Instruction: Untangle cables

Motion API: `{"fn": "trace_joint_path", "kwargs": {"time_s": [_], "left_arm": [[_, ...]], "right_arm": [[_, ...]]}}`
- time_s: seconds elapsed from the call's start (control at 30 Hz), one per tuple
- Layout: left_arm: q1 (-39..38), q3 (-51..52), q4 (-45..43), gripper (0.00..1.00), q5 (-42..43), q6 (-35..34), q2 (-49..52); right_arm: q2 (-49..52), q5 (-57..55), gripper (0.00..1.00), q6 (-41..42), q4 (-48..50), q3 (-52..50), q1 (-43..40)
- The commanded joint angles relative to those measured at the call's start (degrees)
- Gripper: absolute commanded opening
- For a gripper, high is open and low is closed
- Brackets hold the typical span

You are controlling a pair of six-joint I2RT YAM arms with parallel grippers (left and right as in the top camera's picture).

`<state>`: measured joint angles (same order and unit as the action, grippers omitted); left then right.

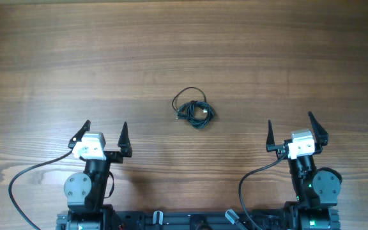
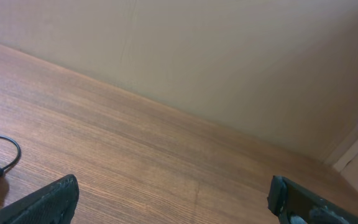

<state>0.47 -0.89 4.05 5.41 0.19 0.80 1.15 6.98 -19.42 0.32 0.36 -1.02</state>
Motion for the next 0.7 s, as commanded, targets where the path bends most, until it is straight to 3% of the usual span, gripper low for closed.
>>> {"fn": "trace_joint_path", "kwargs": {"time_s": [0.0, 0.67], "left_arm": [[-0.26, 0.5, -0.04, 1.0, -0.79, 0.9, -0.35], [-0.26, 0.11, -2.69, 1.0, 1.01, 0.66, -0.31]], "right_arm": [[-0.5, -1.22, 1.0, -0.52, 0.02, -0.07, -0.13], [-0.5, -1.22, 1.0, -0.5, 0.02, -0.07, -0.13]]}}
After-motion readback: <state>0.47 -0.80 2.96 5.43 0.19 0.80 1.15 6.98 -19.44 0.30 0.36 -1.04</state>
